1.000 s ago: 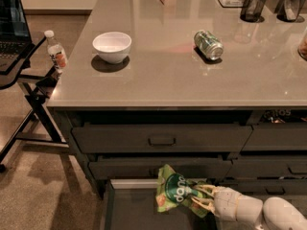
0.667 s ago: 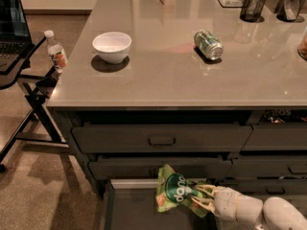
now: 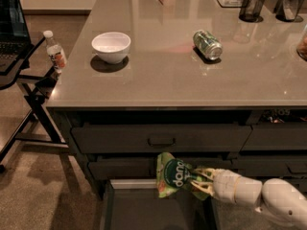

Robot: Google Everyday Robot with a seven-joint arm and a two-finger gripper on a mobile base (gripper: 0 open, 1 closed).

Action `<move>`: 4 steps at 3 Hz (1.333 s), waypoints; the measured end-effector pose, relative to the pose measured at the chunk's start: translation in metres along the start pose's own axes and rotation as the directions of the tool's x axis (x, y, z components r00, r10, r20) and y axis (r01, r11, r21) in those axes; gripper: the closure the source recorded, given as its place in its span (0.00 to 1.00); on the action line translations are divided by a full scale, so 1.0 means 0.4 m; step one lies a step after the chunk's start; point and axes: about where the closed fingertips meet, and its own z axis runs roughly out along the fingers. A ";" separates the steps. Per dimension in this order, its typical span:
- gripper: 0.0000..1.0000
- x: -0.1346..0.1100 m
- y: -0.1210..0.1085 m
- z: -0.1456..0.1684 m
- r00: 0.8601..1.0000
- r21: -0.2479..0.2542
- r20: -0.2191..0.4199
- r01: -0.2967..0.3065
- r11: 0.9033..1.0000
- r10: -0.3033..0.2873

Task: Pick green rice chip bag from bottom drawer and place on counter

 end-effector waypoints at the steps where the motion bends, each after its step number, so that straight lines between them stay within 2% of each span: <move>1: 1.00 -0.059 -0.091 -0.050 0.999 0.036 0.028 0.032 0.999 -0.033; 2: 1.00 -0.089 -0.095 -0.117 0.996 0.026 0.072 0.044 0.999 -0.046; 4: 1.00 -0.165 -0.047 -0.250 0.985 0.040 0.138 0.101 0.994 -0.105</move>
Offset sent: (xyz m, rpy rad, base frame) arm -0.0216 -0.0476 0.0923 0.0732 -0.0912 0.0688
